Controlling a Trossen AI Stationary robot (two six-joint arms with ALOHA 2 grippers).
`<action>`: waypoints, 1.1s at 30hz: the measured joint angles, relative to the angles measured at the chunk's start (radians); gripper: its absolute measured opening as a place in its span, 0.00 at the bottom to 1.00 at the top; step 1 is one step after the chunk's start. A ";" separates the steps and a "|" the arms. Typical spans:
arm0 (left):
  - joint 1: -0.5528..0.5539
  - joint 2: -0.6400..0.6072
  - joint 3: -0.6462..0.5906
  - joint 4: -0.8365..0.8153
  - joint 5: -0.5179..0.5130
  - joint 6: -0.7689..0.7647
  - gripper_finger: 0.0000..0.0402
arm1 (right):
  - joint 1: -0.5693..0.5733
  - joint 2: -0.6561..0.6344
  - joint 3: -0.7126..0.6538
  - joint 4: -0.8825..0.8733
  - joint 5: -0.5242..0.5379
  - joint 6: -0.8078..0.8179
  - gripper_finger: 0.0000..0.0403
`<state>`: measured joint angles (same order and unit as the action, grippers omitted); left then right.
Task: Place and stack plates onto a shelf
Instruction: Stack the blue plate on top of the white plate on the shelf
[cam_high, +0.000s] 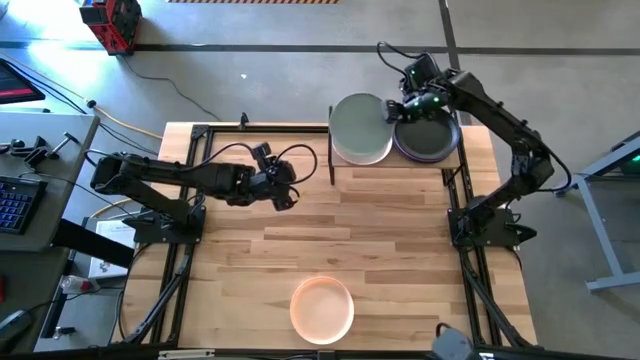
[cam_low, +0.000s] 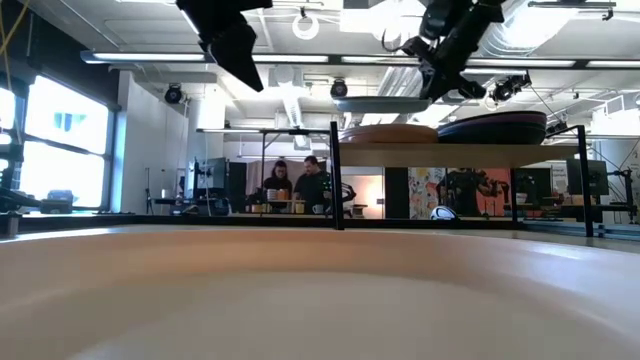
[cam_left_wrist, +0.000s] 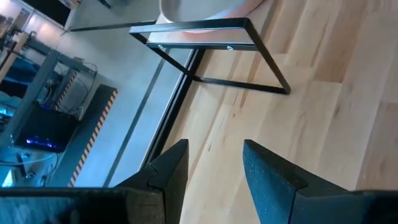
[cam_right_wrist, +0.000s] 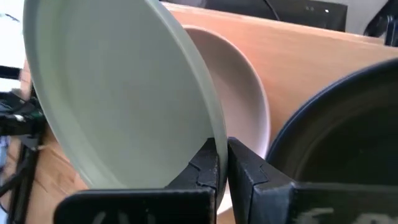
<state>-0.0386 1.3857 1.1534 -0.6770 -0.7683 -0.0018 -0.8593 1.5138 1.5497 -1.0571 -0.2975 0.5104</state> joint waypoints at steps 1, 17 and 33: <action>0.003 0.000 0.000 0.001 0.000 -0.009 0.36 | 0.001 0.004 0.000 -0.008 0.002 -0.006 0.00; 0.020 0.000 0.000 0.001 0.011 -0.032 0.35 | 0.024 0.053 0.000 -0.057 0.064 -0.019 0.00; 0.020 0.000 0.000 0.002 0.011 -0.032 0.35 | 0.024 0.053 0.000 -0.046 0.070 -0.066 0.04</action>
<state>-0.0189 1.3857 1.1534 -0.6754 -0.7574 -0.0338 -0.8352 1.5665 1.5497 -1.1032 -0.2274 0.4446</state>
